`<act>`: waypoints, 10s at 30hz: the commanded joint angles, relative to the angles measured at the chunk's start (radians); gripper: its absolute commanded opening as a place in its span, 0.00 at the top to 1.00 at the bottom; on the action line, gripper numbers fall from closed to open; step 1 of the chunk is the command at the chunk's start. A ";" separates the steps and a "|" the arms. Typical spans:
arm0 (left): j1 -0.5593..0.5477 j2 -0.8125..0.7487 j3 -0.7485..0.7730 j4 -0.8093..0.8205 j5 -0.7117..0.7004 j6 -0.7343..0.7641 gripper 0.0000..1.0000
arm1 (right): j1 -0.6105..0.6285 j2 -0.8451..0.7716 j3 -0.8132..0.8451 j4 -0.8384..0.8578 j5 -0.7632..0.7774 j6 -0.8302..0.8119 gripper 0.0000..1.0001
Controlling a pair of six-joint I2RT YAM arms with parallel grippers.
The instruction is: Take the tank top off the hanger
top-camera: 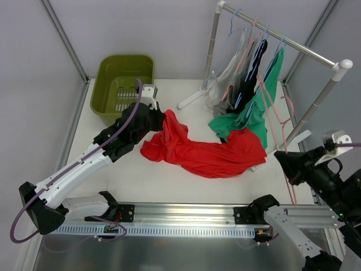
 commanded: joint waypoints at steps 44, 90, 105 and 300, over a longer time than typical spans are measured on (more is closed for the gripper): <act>0.000 -0.492 -0.170 -0.387 0.415 0.078 0.01 | -0.529 0.622 -0.121 0.605 0.187 0.436 1.00; -0.336 0.967 0.257 -0.002 0.343 0.329 0.01 | -0.552 -0.207 -0.366 0.234 -0.049 0.154 0.00; -0.489 0.605 -0.019 0.001 0.066 0.087 1.00 | -0.539 -0.237 -0.356 0.247 0.025 0.114 0.01; -0.293 0.117 0.421 0.158 0.342 0.429 0.72 | 0.027 0.238 0.170 0.128 -0.712 0.301 1.00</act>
